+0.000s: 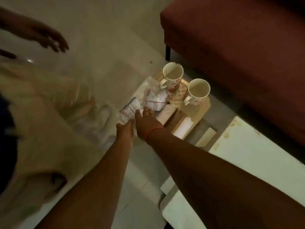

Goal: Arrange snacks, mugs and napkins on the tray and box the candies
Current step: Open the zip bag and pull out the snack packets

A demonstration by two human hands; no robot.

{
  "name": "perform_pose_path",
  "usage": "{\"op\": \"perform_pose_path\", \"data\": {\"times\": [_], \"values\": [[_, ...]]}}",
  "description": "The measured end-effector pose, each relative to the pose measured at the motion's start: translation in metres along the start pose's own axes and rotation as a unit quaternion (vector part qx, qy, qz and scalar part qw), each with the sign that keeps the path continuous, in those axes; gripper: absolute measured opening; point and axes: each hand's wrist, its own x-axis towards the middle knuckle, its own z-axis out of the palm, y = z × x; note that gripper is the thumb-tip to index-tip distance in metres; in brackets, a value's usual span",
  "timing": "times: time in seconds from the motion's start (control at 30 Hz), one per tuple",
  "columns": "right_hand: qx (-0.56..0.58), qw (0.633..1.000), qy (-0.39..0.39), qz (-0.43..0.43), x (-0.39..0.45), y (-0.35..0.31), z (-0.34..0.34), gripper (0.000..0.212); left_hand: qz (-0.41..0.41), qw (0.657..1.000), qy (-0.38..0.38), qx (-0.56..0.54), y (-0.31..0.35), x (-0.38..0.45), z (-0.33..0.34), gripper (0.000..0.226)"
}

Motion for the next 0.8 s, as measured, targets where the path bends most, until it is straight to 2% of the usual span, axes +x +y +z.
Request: {"op": "perform_pose_path", "data": {"times": [0.07, 0.2, 0.3, 0.43, 0.53, 0.6, 0.67, 0.7, 0.73, 0.8], "values": [[0.000, 1.000, -0.007, 0.017, 0.007, -0.002, 0.005, 0.068, -0.014, 0.995, -0.038, -0.087, -0.003, 0.010, 0.003, 0.069], [0.016, 1.000, 0.021, 0.008, 0.002, -0.004, 0.013, 0.076, -0.021, 0.983, -0.093, -0.156, -0.001, 0.015, 0.003, 0.059], [0.055, 0.997, 0.046, -0.014, -0.005, -0.003, 0.006, 0.090, 0.070, 0.995, -0.014, -0.065, 0.014, -0.015, 0.003, 0.033], [0.104, 0.990, 0.076, -0.057, -0.031, -0.009, -0.011, 0.096, 0.165, 0.986, 0.011, -0.033, 0.028, -0.053, -0.007, 0.032], [0.146, 0.980, 0.120, -0.070, -0.054, -0.018, -0.025, 0.089, 0.220, 0.975, 0.032, -0.023, 0.038, -0.092, -0.011, 0.035], [0.283, 0.949, 0.127, -0.055, -0.083, -0.026, -0.039, 0.069, 0.266, 0.963, 0.043, -0.016, 0.046, -0.135, -0.011, 0.036], [0.461, 0.879, 0.119, -0.034, -0.122, -0.032, -0.061, 0.057, 0.301, 0.953, 0.043, -0.007, 0.050, -0.175, -0.009, 0.034], [0.499, 0.857, 0.124, -0.043, -0.145, -0.029, -0.070, 0.050, 0.313, 0.949, 0.028, 0.006, 0.050, -0.197, -0.006, 0.034], [0.567, 0.812, 0.132, -0.045, -0.170, -0.025, -0.080, 0.045, 0.325, 0.945, 0.008, 0.015, 0.048, -0.220, -0.002, 0.035], [0.559, 0.804, 0.195, -0.057, -0.223, -0.008, -0.091, 0.039, 0.339, 0.939, -0.054, 0.024, 0.037, -0.268, 0.009, 0.038]]}}
